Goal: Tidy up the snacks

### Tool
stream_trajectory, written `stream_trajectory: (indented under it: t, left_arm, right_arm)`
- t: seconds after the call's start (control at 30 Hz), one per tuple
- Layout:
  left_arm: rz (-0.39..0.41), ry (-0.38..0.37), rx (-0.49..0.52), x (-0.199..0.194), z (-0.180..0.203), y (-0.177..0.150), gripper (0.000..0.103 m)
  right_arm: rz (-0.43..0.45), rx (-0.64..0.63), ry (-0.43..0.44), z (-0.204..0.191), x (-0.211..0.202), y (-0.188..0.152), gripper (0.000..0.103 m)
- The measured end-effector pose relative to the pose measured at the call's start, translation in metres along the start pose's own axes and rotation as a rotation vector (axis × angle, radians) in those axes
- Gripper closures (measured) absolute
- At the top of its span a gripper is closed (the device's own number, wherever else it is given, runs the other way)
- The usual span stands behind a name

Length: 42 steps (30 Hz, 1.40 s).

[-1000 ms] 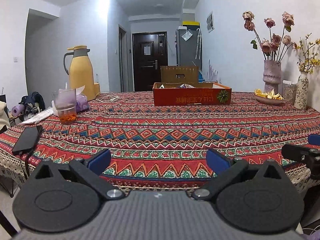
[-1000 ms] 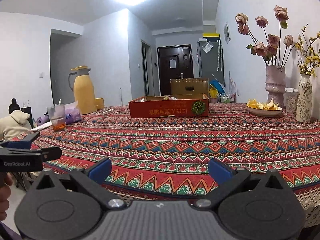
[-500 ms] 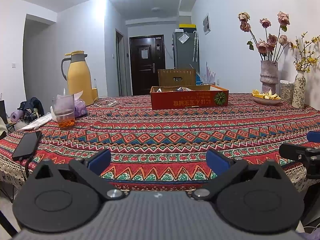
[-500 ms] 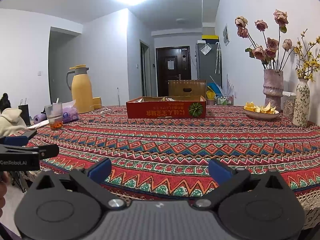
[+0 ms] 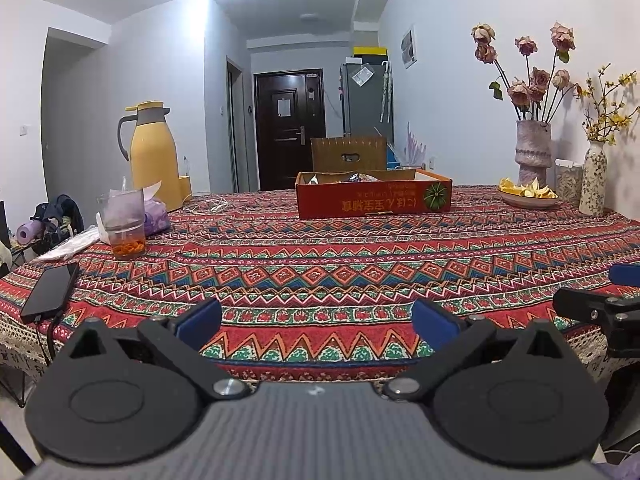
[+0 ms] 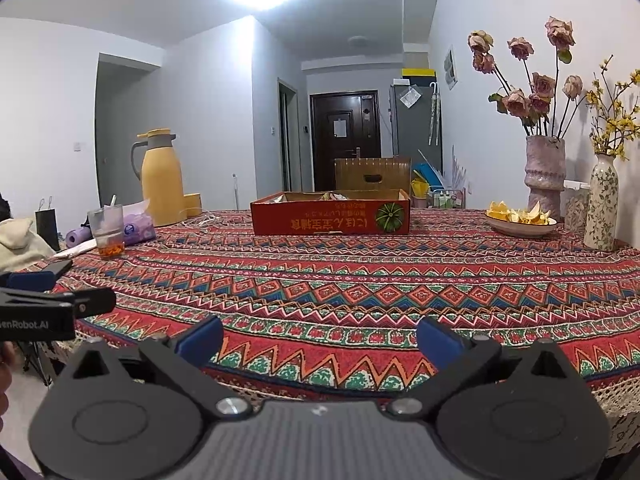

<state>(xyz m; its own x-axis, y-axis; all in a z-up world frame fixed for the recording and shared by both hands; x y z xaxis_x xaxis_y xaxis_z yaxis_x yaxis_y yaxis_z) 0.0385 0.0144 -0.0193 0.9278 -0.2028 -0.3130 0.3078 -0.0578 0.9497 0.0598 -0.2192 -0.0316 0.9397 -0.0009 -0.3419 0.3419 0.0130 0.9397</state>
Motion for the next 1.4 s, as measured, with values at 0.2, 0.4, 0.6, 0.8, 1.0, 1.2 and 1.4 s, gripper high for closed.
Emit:
stream_trajectory:
  t: [0.2,0.4,0.6,0.8,1.0,1.2,1.4]
  left_arm:
    - [-0.003,0.000,-0.002,-0.0001,0.0000,0.0004,0.000]
    - [-0.002,0.000,-0.001,-0.0005,-0.0001,0.0005,0.000]
    - [-0.001,0.000,0.002,-0.0006,0.0002,0.0005,0.000]
    - [0.000,0.002,0.000,-0.0008,0.0000,0.0006,0.000]
    - [0.002,0.006,-0.001,-0.0009,-0.0010,0.0003,0.000]
    - [0.001,0.009,-0.002,-0.0010,-0.0024,0.0007,0.000]
    - [0.001,0.010,-0.004,-0.0008,-0.0021,0.0007,0.000]
  right_arm:
    - [0.003,0.005,0.008,0.0006,-0.0010,0.0009,0.000]
    - [0.003,0.002,0.005,-0.0006,-0.0005,0.0007,0.000]
    - [0.001,0.000,0.006,-0.0008,-0.0005,0.0000,0.000]
    - [-0.004,0.012,0.006,0.0013,-0.0004,0.0005,0.000]
    - [-0.007,0.020,0.008,0.0026,0.0004,0.0002,0.000]
    - [-0.007,0.010,0.013,0.0012,0.0009,0.0000,0.000]
    - [-0.010,0.011,0.010,0.0019,0.0014,-0.0006,0.000]
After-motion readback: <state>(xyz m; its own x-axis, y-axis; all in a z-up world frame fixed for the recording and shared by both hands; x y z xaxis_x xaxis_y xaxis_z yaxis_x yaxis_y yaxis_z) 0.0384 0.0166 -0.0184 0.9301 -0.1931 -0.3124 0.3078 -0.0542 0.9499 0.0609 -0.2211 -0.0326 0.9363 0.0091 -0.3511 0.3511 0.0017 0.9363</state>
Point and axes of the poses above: each gripper's, at about its wrist camera, not at the fingertips, and x roughly the way its jaws point, z to its right, y to its top, the point moved 4 cm from there along x, roughly the way its jaws point, and after that the axes turned 13 degrees about -y, right-handed, at the moved point
